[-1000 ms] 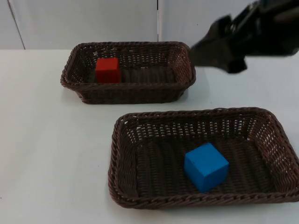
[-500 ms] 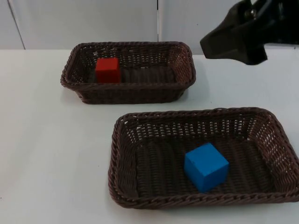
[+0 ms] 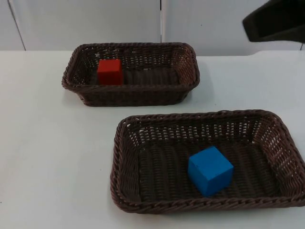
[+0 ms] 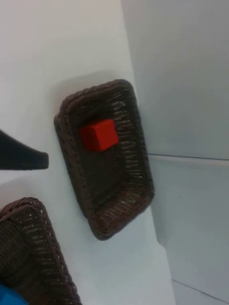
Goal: Pick up one cube with the left hand and place it into the upper basket. Pick up one cube with the right hand and place it into the lower basket.
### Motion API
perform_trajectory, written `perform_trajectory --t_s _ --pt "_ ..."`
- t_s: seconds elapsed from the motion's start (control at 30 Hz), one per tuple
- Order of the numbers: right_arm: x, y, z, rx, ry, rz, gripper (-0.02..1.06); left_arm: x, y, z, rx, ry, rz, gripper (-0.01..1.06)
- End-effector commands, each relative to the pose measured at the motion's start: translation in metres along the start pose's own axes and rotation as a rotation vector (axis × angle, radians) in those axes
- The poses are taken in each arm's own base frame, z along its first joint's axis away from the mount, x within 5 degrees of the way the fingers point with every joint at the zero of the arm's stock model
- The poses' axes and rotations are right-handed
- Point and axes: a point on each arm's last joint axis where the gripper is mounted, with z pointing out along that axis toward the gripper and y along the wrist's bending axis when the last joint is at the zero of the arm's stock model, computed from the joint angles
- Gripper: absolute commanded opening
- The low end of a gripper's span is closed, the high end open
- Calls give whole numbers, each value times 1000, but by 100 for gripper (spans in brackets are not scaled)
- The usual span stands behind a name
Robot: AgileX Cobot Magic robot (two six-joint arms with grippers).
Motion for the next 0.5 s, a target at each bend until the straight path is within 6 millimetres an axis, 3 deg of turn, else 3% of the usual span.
perform_trajectory --t_s 0.0,0.27,0.47 --pt "0 1 -11 -3 -3 -17 80 4 -2 -10 3 -1 23 81" --pt "9 2 -32 -3 -42 -16 80 11 -8 -37 -1 -35 73 81" --pt "35 4 -49 -2 -52 -6 80 19 -14 -60 8 -76 97 81"
